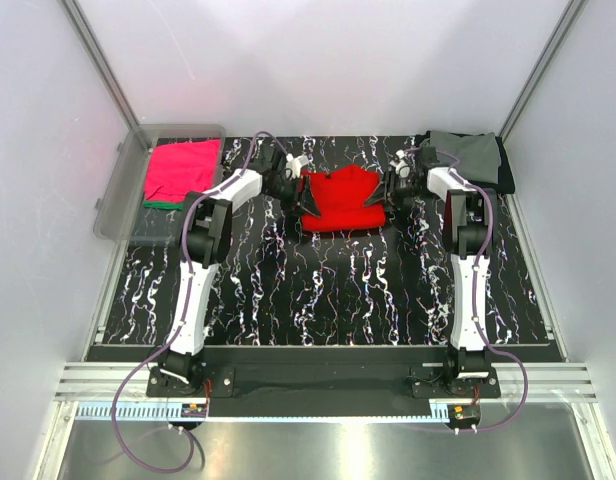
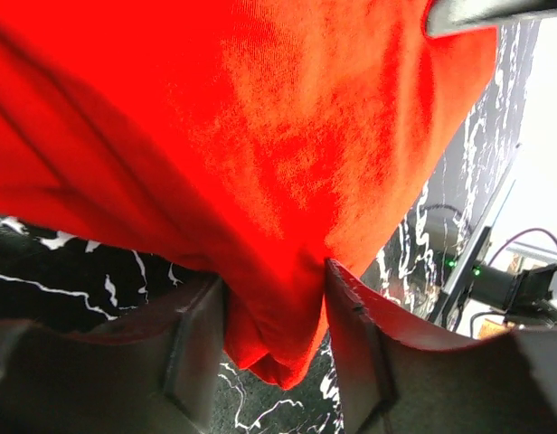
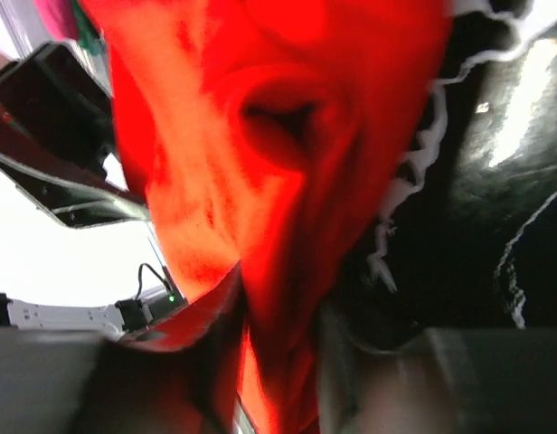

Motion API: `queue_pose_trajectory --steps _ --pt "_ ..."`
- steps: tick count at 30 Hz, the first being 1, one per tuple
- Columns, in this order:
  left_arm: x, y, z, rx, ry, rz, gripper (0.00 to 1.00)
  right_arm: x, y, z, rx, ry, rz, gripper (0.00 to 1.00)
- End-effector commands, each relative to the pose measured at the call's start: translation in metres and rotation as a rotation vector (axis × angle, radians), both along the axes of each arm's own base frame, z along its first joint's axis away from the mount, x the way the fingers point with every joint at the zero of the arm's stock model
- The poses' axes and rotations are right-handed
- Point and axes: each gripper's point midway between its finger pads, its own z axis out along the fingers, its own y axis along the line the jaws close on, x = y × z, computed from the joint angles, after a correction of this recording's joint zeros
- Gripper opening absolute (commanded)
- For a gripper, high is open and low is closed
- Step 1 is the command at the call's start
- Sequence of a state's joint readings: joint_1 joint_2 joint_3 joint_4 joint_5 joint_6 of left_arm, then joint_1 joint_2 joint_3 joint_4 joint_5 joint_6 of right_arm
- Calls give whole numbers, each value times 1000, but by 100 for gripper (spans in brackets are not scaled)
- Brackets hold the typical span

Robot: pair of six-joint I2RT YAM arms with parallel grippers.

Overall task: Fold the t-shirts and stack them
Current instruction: Neatly place the folded tshirt to the corner

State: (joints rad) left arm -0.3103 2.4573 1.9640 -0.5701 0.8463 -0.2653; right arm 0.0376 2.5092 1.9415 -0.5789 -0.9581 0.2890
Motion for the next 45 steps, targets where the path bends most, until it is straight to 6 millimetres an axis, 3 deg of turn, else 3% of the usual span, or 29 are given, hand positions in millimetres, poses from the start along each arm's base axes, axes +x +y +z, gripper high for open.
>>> queue_pose_trajectory --steps 1,3,7,10,11,14,19,25,28,36,45 --pt "-12 -5 -12 -3 21 -36 49 -5 9 -27 -49 34 9 31" --pt "-14 -3 -13 11 19 -41 52 -3 8 -25 -51 13 13 19" --pt "-6 6 -2 83 -76 -49 76 4 9 5 -42 -98 57 0" --pt "7 18 30 120 -193 -38 79 12 0 39 -98 -227 93 0" --pt "11 21 49 118 -238 -34 79 13 -5 45 -116 -257 100 0" --pt "16 41 75 150 -308 -10 80 19 -33 80 -200 -381 100 0" --pt "5 49 107 156 -353 -30 81 26 -89 108 -375 -504 112 0" --pt "-3 52 121 173 -406 -50 82 46 -140 136 -626 -598 75 0" --pt "-2 50 123 190 -429 -55 82 59 -154 147 -721 -650 78 0" --pt "-5 31 126 184 -448 -85 83 89 -173 176 -847 -788 83 0" --pt "-17 13 126 197 -473 -136 83 95 -202 192 -950 -822 55 0"
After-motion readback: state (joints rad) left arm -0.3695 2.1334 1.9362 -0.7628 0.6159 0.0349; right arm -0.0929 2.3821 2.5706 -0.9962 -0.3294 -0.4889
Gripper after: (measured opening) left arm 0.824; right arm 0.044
